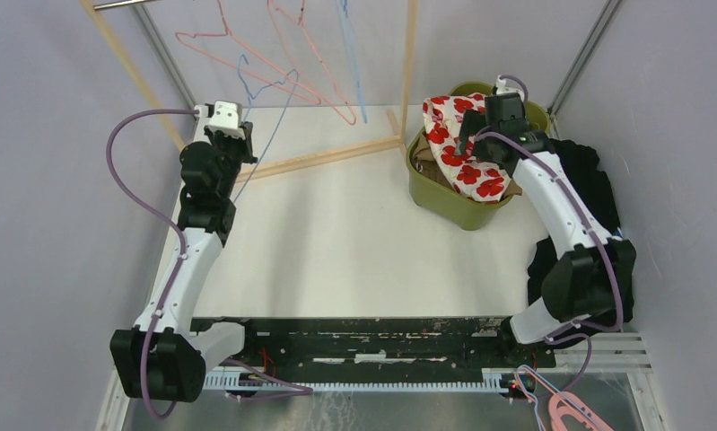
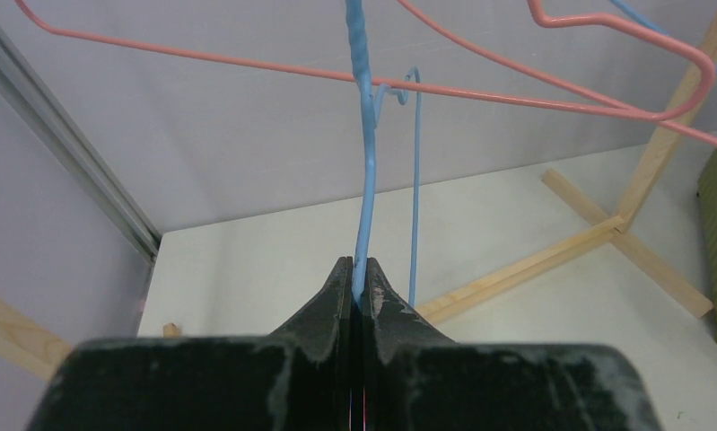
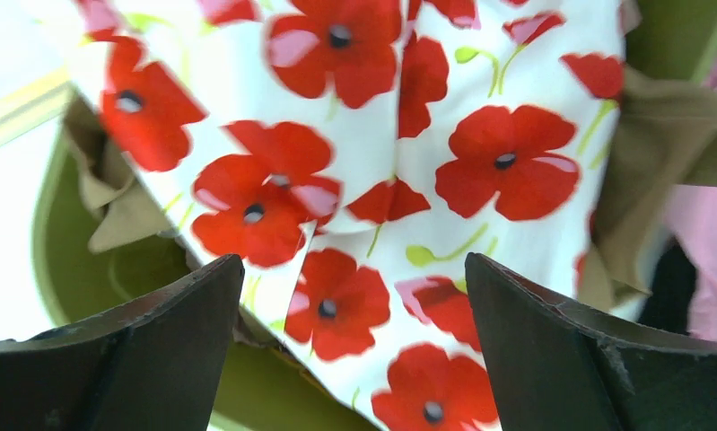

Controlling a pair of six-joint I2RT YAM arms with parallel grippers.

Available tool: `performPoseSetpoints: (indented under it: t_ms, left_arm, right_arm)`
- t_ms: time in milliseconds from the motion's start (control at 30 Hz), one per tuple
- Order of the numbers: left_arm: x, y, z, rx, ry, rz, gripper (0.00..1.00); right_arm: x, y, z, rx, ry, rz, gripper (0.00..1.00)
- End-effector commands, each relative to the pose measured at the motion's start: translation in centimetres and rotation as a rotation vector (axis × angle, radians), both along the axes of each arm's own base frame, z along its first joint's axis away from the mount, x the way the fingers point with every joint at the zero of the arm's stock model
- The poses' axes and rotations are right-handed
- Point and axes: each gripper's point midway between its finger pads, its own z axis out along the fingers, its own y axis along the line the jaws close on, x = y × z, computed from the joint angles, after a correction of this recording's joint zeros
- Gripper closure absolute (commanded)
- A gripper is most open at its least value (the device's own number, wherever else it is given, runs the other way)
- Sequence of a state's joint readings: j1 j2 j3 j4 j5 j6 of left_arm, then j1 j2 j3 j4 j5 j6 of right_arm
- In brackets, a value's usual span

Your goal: Remove the skirt from the hanger

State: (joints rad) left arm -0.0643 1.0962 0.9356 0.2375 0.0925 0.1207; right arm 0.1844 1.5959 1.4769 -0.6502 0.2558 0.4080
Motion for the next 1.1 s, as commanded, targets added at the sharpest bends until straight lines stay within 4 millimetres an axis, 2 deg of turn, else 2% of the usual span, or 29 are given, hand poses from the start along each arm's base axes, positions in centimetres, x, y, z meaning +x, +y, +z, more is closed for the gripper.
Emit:
performPoseSetpoints:
  t_ms: [0,200,367,433,533,633,733,933,1067]
  left_arm:
    - [-0.5,1.2,2.7,-0.062,-0.062,0.073,0.97]
    - [0.0,2.6,3.7,-0.086,-0.072,0.157,0.97]
    - [0.6,3.9,5.5,-0.091,-0.111,0.224,0.97]
    - [1.0,4.1,6.3,-0.091,-0.113,0.236,0.97]
    - [0.9,3.2,6.8,-0.107,-0.112,0.192,0.97]
    - [0.0,3.4,4.8,-0.116,-0.079,0.203,0.97]
    - [-1.0,4.6,2.2,-0.083,-0.036,0.261,0.97]
    - [-1.8,7.2,1.8,-0.045,-0.021,0.395,0.97]
    - [-1.9,8.2,0.2,0.003,0.020,0.452,0.97]
  right_arm:
    - [-1.0,-0.9,5.4,-0.114,-0.105,0.089,0.00]
    - [1.3,-2.3,11.1,-0.253,-0.233,0.087,0.00]
    - [3.9,-1.6,14.2,-0.227,-0.350,0.082,0.00]
    - [4.7,-1.3,14.6,-0.219,-0.364,0.081,0.00]
    - [5.4,-1.2,14.5,-0.216,-0.372,0.078,0.00]
    - [6.2,-1.0,13.6,-0.217,-0.357,0.081,0.00]
    - [6.8,-0.7,13.2,-0.212,-0.352,0.090,0.00]
    - [8.3,-0.1,12.8,-0.194,-0.351,0.100,0.00]
    - [8.9,0.1,12.6,-0.186,-0.354,0.095,0.00]
